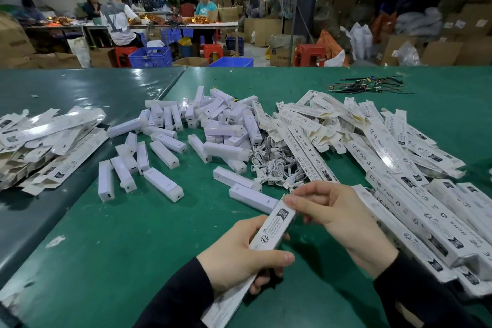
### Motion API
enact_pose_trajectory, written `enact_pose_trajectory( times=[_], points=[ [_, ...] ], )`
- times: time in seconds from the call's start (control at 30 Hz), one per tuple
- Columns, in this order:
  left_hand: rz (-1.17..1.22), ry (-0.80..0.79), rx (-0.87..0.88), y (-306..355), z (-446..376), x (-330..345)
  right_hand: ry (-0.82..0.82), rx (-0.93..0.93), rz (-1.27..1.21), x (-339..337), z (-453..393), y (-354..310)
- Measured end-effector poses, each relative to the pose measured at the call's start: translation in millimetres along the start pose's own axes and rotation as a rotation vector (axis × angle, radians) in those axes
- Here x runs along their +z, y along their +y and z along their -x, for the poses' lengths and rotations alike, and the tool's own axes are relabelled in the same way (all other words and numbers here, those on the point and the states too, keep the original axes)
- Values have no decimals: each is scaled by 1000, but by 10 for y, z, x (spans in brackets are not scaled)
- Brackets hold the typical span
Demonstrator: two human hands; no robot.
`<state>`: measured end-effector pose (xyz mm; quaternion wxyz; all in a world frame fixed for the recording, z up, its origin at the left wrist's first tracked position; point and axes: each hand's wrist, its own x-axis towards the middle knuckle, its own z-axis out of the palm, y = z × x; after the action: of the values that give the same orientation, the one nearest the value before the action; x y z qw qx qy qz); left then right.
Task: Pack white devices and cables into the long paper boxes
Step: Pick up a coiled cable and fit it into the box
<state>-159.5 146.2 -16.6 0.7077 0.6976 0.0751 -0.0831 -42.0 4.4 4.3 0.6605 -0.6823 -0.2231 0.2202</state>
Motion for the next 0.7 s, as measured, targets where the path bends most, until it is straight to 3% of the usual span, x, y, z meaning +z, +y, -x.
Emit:
enact_pose_trajectory(
  times=[0.2,0.43,0.57,0.7],
  points=[
    [119,1,56,-27,-13,11,41,-104,43,73,39,37],
    [230,28,91,-7,-70,52,-22,-50,183,87,9,69],
    [258,32,168,23,-85,17,91,-62,30,84,9,67],
    [205,-20,239,14,-74,54,22,-66,-96,100,38,31]
  ],
)
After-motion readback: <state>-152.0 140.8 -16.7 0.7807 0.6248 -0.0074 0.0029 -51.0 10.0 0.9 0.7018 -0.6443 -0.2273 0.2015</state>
